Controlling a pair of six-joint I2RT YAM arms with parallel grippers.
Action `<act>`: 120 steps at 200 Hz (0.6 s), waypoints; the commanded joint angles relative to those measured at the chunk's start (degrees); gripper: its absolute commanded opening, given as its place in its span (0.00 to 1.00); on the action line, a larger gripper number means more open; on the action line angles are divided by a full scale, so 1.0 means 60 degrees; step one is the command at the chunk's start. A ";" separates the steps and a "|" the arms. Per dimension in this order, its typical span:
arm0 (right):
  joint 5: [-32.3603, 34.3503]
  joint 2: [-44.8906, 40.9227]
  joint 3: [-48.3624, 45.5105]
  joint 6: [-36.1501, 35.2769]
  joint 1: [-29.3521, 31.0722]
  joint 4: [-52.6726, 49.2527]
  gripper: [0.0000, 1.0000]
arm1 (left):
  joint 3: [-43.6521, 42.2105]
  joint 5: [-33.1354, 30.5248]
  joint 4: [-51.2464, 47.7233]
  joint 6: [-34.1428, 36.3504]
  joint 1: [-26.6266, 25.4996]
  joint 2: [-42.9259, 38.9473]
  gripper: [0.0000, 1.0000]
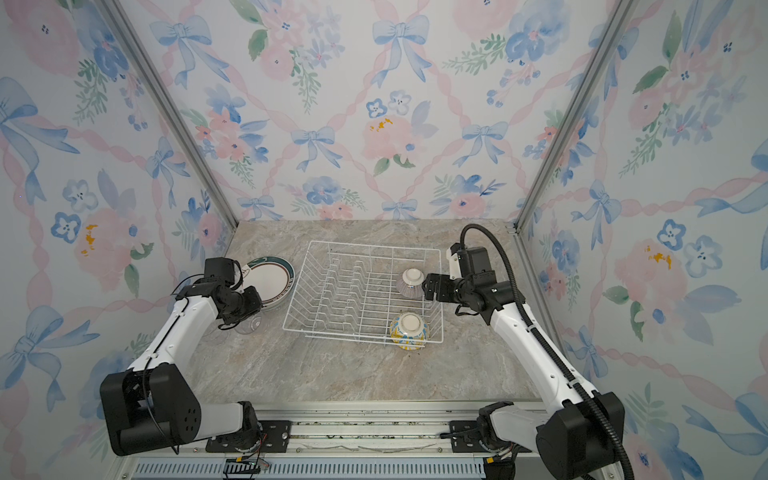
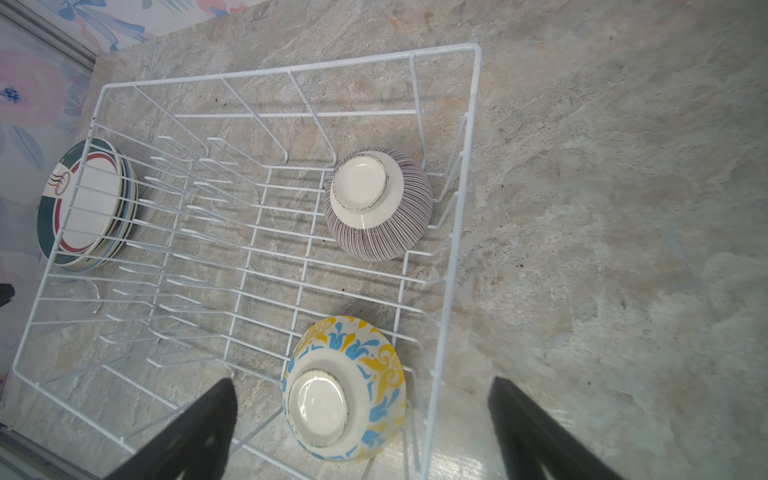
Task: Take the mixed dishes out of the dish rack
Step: 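Lower the cup onto the table and open the left gripper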
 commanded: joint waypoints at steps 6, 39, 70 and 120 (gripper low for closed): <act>0.0168 -0.0453 -0.0071 -0.0108 -0.0201 -0.0288 0.97 | 0.0246 0.0114 -0.0088 0.0292 0.0000 0.0378 0.21; 0.0211 -0.0639 -0.0112 -0.0114 -0.0386 -0.0381 0.97 | 0.0521 -0.0041 -0.0081 0.0350 -0.0110 0.0491 0.22; 0.0148 -0.0564 -0.0157 -0.0186 -0.0427 -0.0435 0.97 | 0.0729 0.0300 -0.0094 0.0303 -0.0197 0.0330 0.32; 0.0527 -0.0264 -0.0148 -0.0489 -0.0504 -0.0929 0.97 | 0.0972 0.0684 -0.0101 0.0212 -0.0933 -0.0710 0.68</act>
